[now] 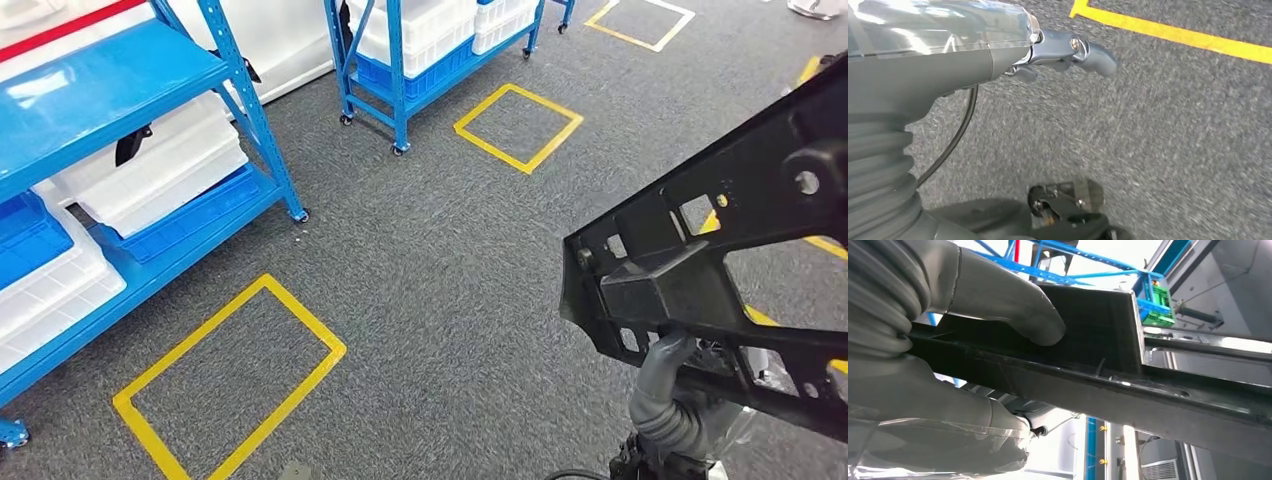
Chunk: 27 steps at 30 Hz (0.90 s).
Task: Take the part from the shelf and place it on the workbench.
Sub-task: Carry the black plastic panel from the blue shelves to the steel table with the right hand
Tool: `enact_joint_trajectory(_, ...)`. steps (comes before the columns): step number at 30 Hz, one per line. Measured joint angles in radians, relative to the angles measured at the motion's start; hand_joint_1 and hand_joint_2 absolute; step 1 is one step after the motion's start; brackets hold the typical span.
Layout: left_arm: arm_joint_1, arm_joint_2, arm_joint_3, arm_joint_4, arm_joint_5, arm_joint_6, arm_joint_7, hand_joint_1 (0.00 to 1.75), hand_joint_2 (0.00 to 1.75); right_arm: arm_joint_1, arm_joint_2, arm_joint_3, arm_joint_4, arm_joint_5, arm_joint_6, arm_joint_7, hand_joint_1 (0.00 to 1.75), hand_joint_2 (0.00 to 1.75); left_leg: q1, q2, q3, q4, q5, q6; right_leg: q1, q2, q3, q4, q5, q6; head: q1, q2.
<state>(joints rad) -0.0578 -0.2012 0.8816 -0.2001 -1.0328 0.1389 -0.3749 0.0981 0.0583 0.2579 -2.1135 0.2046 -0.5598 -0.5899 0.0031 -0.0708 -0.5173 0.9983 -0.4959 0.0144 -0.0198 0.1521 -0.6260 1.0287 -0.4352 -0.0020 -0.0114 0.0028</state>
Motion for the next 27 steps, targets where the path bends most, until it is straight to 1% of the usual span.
enact_joint_trajectory(1,-0.001,0.000,0.000,0.000,0.000,0.000,0.000,0.00,1.75,0.003,0.000,0.000,-0.001,0.001,-0.002,0.000,1.75,1.75,0.002,0.014,0.003,-0.008,0.006,0.006,0.002,-0.012,-0.005,0.007,-0.005,0.005,0.001,0.000)
enact_joint_trajectory(2,-0.002,0.000,-0.001,0.000,0.000,0.000,0.000,0.00,1.75,0.004,0.000,0.000,-0.002,0.003,-0.004,0.001,1.75,1.75,0.005,0.030,0.006,-0.016,0.011,0.012,0.005,-0.038,-0.017,0.029,-0.021,0.009,0.004,0.000)
enact_joint_trajectory(3,-0.002,0.000,-0.001,-0.001,0.000,0.000,0.000,0.00,1.75,0.005,0.000,0.000,-0.003,0.005,-0.006,0.001,1.75,1.75,0.007,0.046,0.008,-0.022,0.015,0.017,0.007,-0.074,-0.038,0.072,-0.048,0.011,0.008,0.000)
enact_joint_trajectory(4,-0.001,0.000,-0.002,-0.001,0.000,0.000,0.000,0.00,1.75,0.005,0.000,0.000,-0.004,0.007,-0.008,0.001,1.75,1.75,0.005,0.062,0.008,-0.024,0.016,0.020,0.008,-0.111,-0.066,0.131,-0.083,0.015,0.011,0.000)
enact_joint_trajectory(5,0.000,0.001,-0.002,-0.001,0.000,0.000,0.000,0.00,1.75,0.006,0.000,0.000,-0.004,0.009,-0.009,0.001,1.75,1.75,0.003,0.080,0.007,-0.023,0.015,0.021,0.005,-0.131,-0.098,0.197,-0.113,0.019,0.013,0.000)
enact_joint_trajectory(6,0.001,0.001,-0.002,-0.001,0.000,0.000,0.000,0.00,1.75,0.008,0.000,0.000,-0.004,0.012,-0.011,0.001,1.75,1.75,0.002,0.097,0.007,-0.023,0.014,0.021,0.001,-0.141,-0.121,0.247,-0.131,0.023,0.013,0.000)
enact_joint_trajectory(7,0.002,0.001,-0.002,-0.001,0.000,0.000,0.000,0.00,1.75,0.009,0.000,0.000,-0.004,0.014,-0.013,0.001,1.75,1.75,0.002,0.113,0.007,-0.022,0.012,0.019,-0.002,-0.148,-0.128,0.266,-0.130,0.027,0.013,0.000)
enact_joint_trajectory(8,0.001,0.002,-0.002,-0.001,-0.001,0.000,0.000,0.00,1.75,0.010,0.000,0.000,-0.004,0.015,-0.014,0.001,1.75,1.75,0.002,0.128,0.007,-0.020,0.010,0.017,-0.006,-0.153,-0.114,0.245,-0.111,0.030,0.013,0.000)
enact_joint_trajectory(9,0.000,0.002,-0.003,-0.001,-0.001,0.000,-0.001,0.00,1.75,0.010,0.000,0.000,-0.004,0.016,-0.015,0.001,1.75,1.75,0.002,0.141,0.009,-0.018,0.006,0.013,-0.008,-0.164,-0.079,0.187,-0.080,0.032,0.013,0.000)
enact_joint_trajectory(10,-0.002,0.002,-0.003,-0.001,-0.002,0.000,-0.002,0.00,1.75,0.010,0.000,0.000,-0.004,0.016,-0.016,0.001,1.75,1.75,0.002,0.153,0.012,-0.016,0.001,0.008,-0.007,-0.188,-0.038,0.114,-0.055,0.032,0.013,0.000)
enact_joint_trajectory(11,-0.002,0.002,-0.004,-0.001,-0.002,0.000,-0.003,0.00,1.75,0.009,0.000,0.000,-0.004,0.018,-0.016,0.001,1.75,1.75,0.000,0.164,0.014,-0.012,-0.004,0.001,-0.005,-0.208,-0.003,0.053,-0.037,0.029,0.013,0.000)
enact_joint_trajectory(12,-0.003,0.002,-0.004,-0.001,-0.004,0.000,-0.004,0.00,1.75,0.009,0.000,0.000,-0.003,0.020,-0.018,0.002,1.75,1.75,-0.002,0.173,0.017,-0.009,-0.009,-0.005,-0.002,-0.222,0.019,0.014,-0.030,0.024,0.012,0.000)
enact_joint_trajectory(13,-0.003,0.003,-0.004,-0.001,-0.005,0.001,-0.004,0.00,1.75,0.009,0.000,0.000,-0.003,0.022,-0.020,0.003,1.75,1.75,-0.005,0.181,0.019,-0.007,-0.013,-0.011,0.003,-0.229,0.027,-0.001,-0.032,0.018,0.010,0.000)
enact_joint_trajectory(14,-0.004,0.003,-0.005,-0.001,-0.007,0.001,-0.005,0.00,1.75,0.009,0.000,0.000,-0.003,0.024,-0.021,0.004,1.75,1.75,-0.007,0.190,0.022,-0.007,-0.016,-0.016,0.005,-0.218,0.025,0.000,-0.031,0.013,0.009,0.000)
enact_joint_trajectory(15,-0.005,0.003,-0.005,-0.001,-0.009,0.001,-0.006,0.00,1.75,0.009,0.000,0.000,-0.003,0.027,-0.023,0.005,1.75,1.75,-0.006,0.198,0.024,-0.008,-0.019,-0.021,0.005,-0.205,0.024,-0.001,-0.031,0.007,0.008,0.000)
enact_joint_trajectory(16,-0.006,0.003,-0.005,-0.001,-0.010,0.001,-0.006,0.00,1.75,0.010,0.000,0.000,-0.004,0.029,-0.023,0.005,1.75,1.75,-0.004,0.190,0.024,-0.002,-0.027,-0.026,0.003,-0.194,0.023,-0.003,-0.029,0.002,0.008,0.000)
enact_joint_trajectory(17,-0.006,0.003,-0.005,-0.001,-0.011,0.000,-0.006,0.00,1.75,0.010,0.000,0.000,-0.004,0.031,-0.024,0.005,1.75,1.75,-0.002,0.169,0.017,0.019,-0.045,-0.030,0.001,-0.182,0.023,-0.006,-0.027,-0.005,0.006,0.000)
enact_joint_trajectory(18,-0.006,0.003,-0.005,-0.001,-0.011,0.000,-0.006,0.00,1.75,0.009,0.001,0.000,-0.004,0.032,-0.024,0.005,1.75,1.75,0.001,0.141,-0.001,0.063,-0.074,-0.033,-0.002,-0.171,0.024,-0.008,-0.025,-0.011,0.004,0.000)
enact_joint_trajectory(19,-0.005,0.003,-0.005,-0.001,-0.011,0.000,-0.006,0.00,1.75,0.009,0.001,0.000,-0.004,0.032,-0.024,0.005,1.75,1.75,0.003,0.109,-0.028,0.127,-0.109,-0.035,-0.002,-0.160,0.023,-0.009,-0.024,-0.015,0.002,0.000)
enact_joint_trajectory(20,-0.003,0.003,-0.005,-0.001,-0.011,0.000,-0.006,0.00,1.75,0.008,0.002,0.000,-0.004,0.032,-0.024,0.005,1.75,1.75,0.004,0.090,-0.062,0.200,-0.143,-0.035,-0.001,-0.148,0.023,-0.008,-0.024,-0.017,0.000,0.000)
enact_joint_trajectory(21,-0.001,0.004,-0.005,-0.001,-0.011,-0.001,-0.005,0.00,1.75,0.008,0.002,0.000,-0.003,0.032,-0.024,0.006,1.75,1.75,0.004,0.082,-0.093,0.265,-0.165,-0.036,0.001,-0.134,0.022,-0.008,-0.024,-0.018,-0.001,0.000)
enact_joint_trajectory(22,0.000,0.004,-0.005,-0.001,-0.011,-0.001,-0.005,0.00,1.75,0.008,0.002,0.000,-0.003,0.032,-0.024,0.006,1.75,1.75,0.004,0.079,-0.113,0.299,-0.166,-0.035,0.002,-0.119,0.022,-0.006,-0.025,-0.019,-0.001,0.000)
enact_joint_trajectory(23,0.001,0.004,-0.005,-0.001,-0.011,-0.002,-0.004,0.00,1.75,0.008,0.002,0.000,-0.002,0.032,-0.024,0.006,1.75,1.75,0.004,0.076,-0.114,0.292,-0.145,-0.033,0.003,-0.103,0.023,-0.005,-0.025,-0.019,-0.001,0.000)
enact_joint_trajectory(24,0.001,0.004,-0.005,-0.001,-0.011,-0.003,-0.004,0.00,1.75,0.008,0.003,0.000,-0.002,0.032,-0.024,0.007,1.75,1.75,0.004,0.070,-0.099,0.247,-0.106,-0.031,0.003,-0.087,0.023,-0.003,-0.025,-0.019,-0.001,0.000)
enact_joint_trajectory(25,0.000,0.005,-0.005,-0.001,-0.011,-0.004,-0.004,0.00,1.75,0.007,0.003,0.000,-0.001,0.032,-0.024,0.007,1.75,1.75,0.006,0.052,-0.072,0.176,-0.062,-0.027,0.003,-0.073,0.023,-0.001,-0.025,-0.018,-0.001,0.000)
enact_joint_trajectory(26,0.000,0.006,-0.005,-0.001,-0.011,-0.005,-0.003,0.00,1.75,0.006,0.003,0.000,-0.001,0.033,-0.024,0.008,1.75,1.75,0.007,0.027,-0.047,0.110,-0.030,-0.024,0.004,-0.059,0.022,0.002,-0.026,-0.015,0.000,0.000)
enact_joint_trajectory(27,-0.001,0.006,-0.005,-0.001,-0.011,-0.006,-0.003,0.00,1.75,0.004,0.003,0.000,-0.001,0.033,-0.025,0.009,1.75,1.75,0.009,0.005,-0.028,0.059,-0.013,-0.021,0.003,-0.046,0.018,0.005,-0.025,-0.011,0.000,0.000)
